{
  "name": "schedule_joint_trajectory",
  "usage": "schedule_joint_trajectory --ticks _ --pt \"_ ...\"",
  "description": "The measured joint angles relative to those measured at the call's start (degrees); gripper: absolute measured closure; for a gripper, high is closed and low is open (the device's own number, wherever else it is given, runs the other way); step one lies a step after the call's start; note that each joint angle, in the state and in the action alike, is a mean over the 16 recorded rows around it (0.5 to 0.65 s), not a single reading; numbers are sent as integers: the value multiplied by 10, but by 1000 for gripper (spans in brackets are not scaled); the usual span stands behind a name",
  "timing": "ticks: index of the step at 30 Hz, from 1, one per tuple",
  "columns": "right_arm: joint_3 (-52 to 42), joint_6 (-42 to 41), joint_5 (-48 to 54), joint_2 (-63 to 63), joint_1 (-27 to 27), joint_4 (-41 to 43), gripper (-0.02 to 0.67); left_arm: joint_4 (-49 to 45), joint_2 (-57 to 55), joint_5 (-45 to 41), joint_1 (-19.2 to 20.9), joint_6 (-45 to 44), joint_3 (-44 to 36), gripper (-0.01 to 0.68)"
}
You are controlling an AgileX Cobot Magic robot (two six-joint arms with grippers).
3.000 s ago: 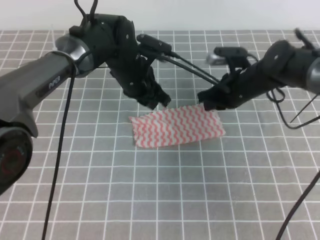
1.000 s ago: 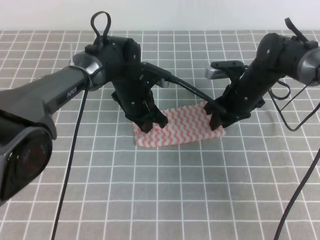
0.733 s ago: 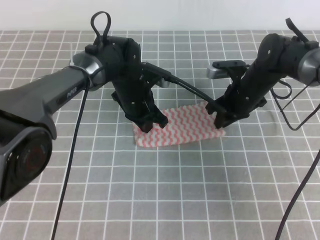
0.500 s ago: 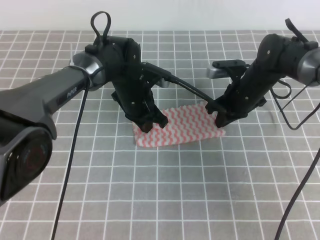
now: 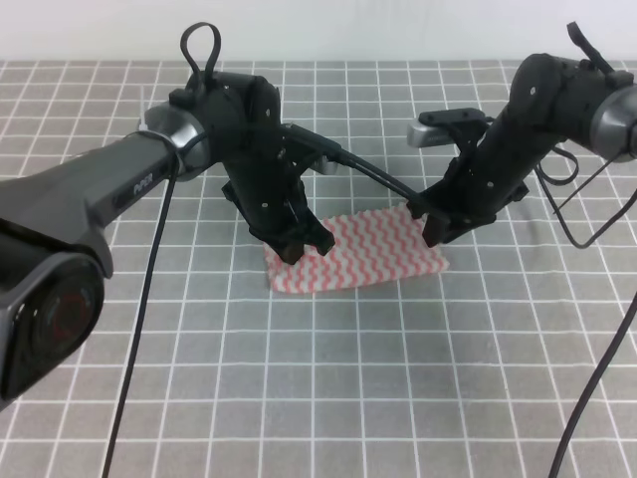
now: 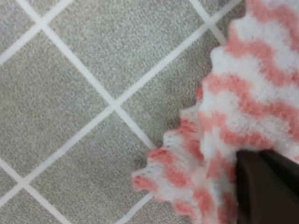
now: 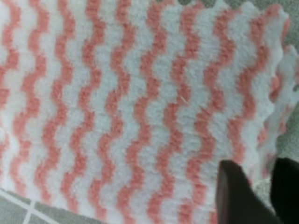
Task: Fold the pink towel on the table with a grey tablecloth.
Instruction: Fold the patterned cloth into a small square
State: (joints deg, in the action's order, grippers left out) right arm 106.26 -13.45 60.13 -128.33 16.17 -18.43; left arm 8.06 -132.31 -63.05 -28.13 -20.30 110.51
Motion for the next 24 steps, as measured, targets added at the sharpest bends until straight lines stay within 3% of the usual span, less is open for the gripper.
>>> schedule_joint_trajectory --ticks 6,10,24 --pt "1 0 -2 -5 0 -2 411 0 0 -1 0 0 0 675" --pt "1 1 -5 -9 0 -7 391 0 0 -2 0 -1 0 675" --pt "2 0 -12 -8 0 -31 608 -1 2 2 0 -1 0 675"
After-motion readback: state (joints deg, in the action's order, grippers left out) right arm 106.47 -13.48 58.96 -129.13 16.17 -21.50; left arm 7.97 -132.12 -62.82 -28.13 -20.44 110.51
